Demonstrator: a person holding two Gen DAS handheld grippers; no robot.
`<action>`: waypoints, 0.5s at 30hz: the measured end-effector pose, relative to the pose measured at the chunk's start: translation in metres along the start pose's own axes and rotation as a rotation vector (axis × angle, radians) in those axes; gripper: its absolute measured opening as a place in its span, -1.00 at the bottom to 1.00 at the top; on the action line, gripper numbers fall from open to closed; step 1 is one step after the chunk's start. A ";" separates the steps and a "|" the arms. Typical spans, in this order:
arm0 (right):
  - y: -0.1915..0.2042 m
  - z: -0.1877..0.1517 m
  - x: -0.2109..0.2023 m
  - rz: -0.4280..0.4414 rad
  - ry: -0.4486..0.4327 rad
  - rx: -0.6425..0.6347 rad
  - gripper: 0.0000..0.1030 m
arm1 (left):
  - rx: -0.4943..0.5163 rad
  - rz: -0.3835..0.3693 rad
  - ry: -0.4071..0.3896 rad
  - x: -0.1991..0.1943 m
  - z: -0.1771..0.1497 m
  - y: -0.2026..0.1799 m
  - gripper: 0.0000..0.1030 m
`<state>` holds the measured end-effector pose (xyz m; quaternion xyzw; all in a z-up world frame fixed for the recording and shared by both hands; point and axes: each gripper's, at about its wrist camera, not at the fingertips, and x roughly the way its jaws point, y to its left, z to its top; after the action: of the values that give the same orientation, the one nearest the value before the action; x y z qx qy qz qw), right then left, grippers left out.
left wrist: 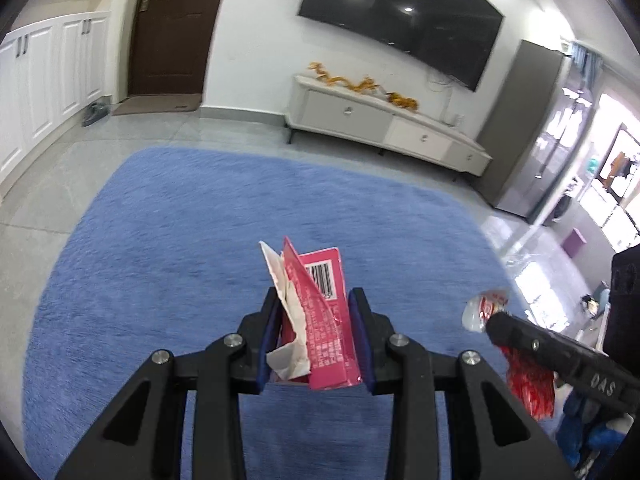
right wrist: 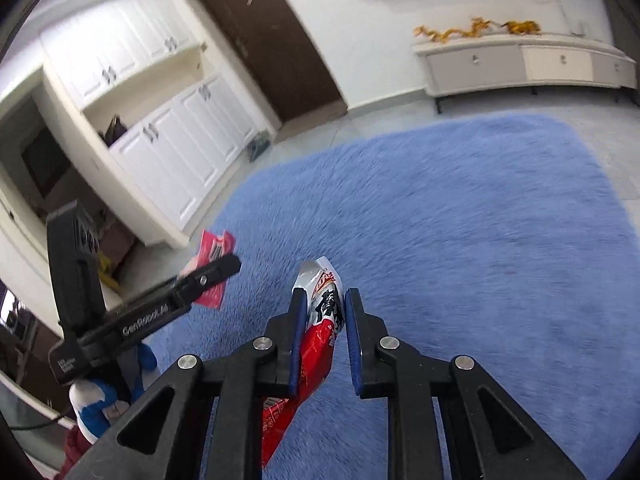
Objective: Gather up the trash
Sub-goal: 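Carry both wrappers over the bin and open both tools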
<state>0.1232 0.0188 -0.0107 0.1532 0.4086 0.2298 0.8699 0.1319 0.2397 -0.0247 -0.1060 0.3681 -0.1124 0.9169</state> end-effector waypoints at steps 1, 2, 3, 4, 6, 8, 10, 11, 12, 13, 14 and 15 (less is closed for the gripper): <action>-0.002 0.000 -0.009 -0.005 -0.020 0.011 -0.64 | 0.013 -0.022 -0.002 -0.002 0.001 -0.013 -0.38; -0.009 0.000 -0.022 -0.011 -0.046 0.026 -0.64 | 0.022 -0.040 -0.002 -0.003 0.002 -0.023 -0.38; -0.014 0.001 -0.032 -0.015 -0.065 0.039 -0.64 | 0.033 -0.059 -0.001 -0.004 0.002 -0.033 -0.38; -0.022 0.002 -0.045 -0.020 -0.089 0.055 -0.64 | 0.048 -0.081 0.002 -0.004 0.003 -0.047 -0.38; -0.039 0.004 -0.072 -0.039 -0.141 0.085 -0.64 | 0.080 -0.111 0.008 -0.002 0.004 -0.071 -0.38; -0.056 0.004 -0.098 -0.075 -0.193 0.108 -0.64 | 0.123 -0.140 0.019 0.002 0.004 -0.101 -0.38; -0.070 0.003 -0.126 -0.135 -0.246 0.113 -0.64 | 0.162 -0.161 0.034 0.008 0.003 -0.129 -0.38; -0.077 0.002 -0.138 -0.173 -0.273 0.110 -0.64 | 0.186 -0.172 0.045 0.013 0.002 -0.145 -0.38; -0.084 0.001 -0.148 -0.204 -0.292 0.108 -0.64 | 0.216 -0.184 0.060 0.020 0.001 -0.165 -0.38; -0.093 0.000 -0.160 -0.243 -0.314 0.110 -0.64 | 0.238 -0.193 0.073 0.027 0.000 -0.180 -0.38; -0.104 -0.002 -0.171 -0.283 -0.332 0.116 -0.64 | 0.260 -0.202 0.086 0.032 -0.002 -0.195 -0.38; -0.114 -0.003 -0.179 -0.312 -0.344 0.125 -0.64 | 0.282 -0.212 0.101 0.039 -0.004 -0.211 -0.38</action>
<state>0.0517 -0.1713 0.0498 0.1785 0.2863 0.0375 0.9406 0.1299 0.0276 0.0056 -0.0090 0.3808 -0.2640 0.8861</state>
